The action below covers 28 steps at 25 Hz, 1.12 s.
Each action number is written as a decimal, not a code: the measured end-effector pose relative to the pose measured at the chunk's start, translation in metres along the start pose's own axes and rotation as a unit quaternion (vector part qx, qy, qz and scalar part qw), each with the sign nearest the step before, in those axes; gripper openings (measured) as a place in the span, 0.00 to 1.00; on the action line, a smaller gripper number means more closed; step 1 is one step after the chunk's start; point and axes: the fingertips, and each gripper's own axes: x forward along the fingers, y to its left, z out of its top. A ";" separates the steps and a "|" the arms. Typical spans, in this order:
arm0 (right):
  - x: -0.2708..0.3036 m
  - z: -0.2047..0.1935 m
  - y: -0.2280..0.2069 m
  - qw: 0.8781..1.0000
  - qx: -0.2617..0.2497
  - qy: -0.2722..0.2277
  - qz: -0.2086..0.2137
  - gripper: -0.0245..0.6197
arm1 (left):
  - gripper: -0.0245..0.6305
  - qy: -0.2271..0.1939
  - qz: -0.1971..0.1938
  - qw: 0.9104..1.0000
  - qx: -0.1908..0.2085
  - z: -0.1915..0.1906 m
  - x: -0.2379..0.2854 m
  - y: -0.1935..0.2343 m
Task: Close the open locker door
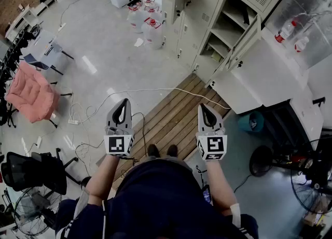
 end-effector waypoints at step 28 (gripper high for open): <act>0.002 0.000 0.004 1.000 -0.006 0.002 0.029 0.07 | 0.04 0.008 0.004 1.000 0.003 0.004 -0.005 -0.003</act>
